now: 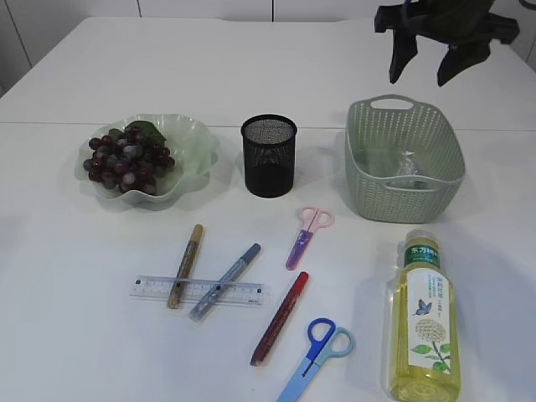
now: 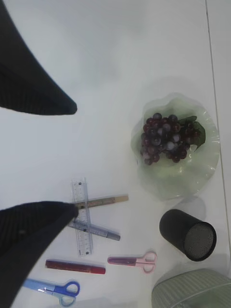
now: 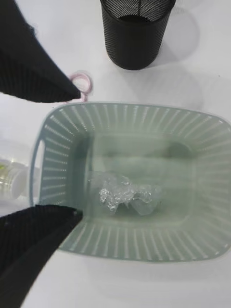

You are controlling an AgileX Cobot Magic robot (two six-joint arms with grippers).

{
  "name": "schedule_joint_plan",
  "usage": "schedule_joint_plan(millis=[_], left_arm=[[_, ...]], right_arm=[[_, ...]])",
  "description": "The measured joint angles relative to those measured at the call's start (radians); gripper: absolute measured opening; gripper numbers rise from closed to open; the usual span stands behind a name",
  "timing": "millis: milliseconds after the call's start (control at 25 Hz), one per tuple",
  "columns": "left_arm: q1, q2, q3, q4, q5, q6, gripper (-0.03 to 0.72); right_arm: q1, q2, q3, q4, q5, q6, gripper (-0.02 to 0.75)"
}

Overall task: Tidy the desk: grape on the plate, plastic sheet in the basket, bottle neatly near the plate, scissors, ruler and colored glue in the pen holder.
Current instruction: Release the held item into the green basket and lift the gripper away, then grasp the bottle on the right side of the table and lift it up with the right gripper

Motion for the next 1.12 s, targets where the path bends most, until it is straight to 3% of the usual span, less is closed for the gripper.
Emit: schedule_joint_plan(millis=[640, 1120], left_arm=[[0.0, 0.0, 0.0, -0.021, 0.0, 0.0, 0.415], [0.0, 0.0, 0.0, -0.04, 0.0, 0.0, 0.415]], right_arm=[[0.0, -0.525, 0.503, 0.003, 0.0, -0.009, 0.524], [0.0, -0.768, 0.675, 0.044, 0.004, 0.068, 0.524]])
